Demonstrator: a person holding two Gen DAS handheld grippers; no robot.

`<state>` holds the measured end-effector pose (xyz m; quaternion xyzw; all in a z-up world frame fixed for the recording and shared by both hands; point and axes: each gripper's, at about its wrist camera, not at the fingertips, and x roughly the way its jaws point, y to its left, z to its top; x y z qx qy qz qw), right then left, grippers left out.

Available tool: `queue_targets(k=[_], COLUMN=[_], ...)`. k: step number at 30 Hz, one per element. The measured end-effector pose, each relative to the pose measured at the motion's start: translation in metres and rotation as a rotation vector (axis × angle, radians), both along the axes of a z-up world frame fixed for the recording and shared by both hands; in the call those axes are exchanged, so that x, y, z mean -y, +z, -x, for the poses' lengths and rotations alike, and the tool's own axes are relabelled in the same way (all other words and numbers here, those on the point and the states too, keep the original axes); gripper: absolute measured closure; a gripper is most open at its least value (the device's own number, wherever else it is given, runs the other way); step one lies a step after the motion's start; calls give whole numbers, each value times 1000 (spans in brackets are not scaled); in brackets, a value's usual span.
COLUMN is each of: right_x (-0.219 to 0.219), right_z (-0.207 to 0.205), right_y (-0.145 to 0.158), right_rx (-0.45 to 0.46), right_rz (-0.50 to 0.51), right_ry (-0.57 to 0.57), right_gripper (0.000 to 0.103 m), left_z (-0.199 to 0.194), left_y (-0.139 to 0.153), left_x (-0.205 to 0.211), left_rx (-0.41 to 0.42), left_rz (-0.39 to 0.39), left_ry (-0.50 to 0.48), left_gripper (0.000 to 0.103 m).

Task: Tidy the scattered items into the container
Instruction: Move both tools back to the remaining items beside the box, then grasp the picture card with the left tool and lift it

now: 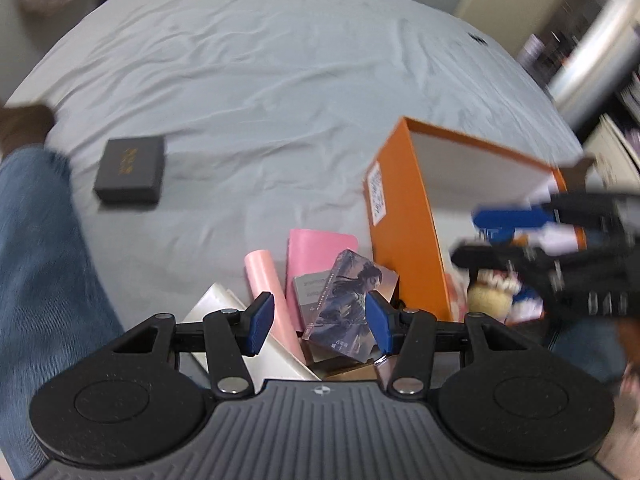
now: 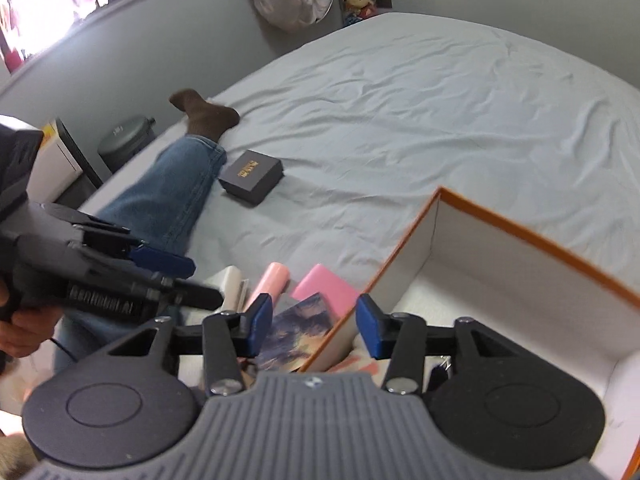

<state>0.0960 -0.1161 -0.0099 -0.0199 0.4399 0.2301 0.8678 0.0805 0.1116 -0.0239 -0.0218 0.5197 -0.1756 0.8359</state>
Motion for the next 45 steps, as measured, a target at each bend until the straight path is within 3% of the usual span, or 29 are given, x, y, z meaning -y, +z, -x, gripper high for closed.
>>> queue_targets(k=[11,18,23,27,32,45], right_x=[11,21,27,30,32,23], right_z=[-16,-12,-8,-5,-3,-4], right_y=[-9,-12,-20,-21,-22,-29], right_rx=[-4,3,-19,-27,-33,-48], right_rz=[0,-2,-22,-27,-30,17], right_ry=[-53,-84,-101,-110,-118,-76], right_gripper=[50,45,45,45,45,45], left_z=[-8,-9,-10,-2,10,9], left_y=[-36,-56,-55,-56,-70,-72], left_x=[51,75,74,78,91,82], left_rx=[-5,-9,-10,-5,34,43], left_rz=[-129,-224,-239,-255,-350,-314], left_ry=[-204,-219,-195,-273,-366,-299], left_gripper=[35,34,33,33,31,38])
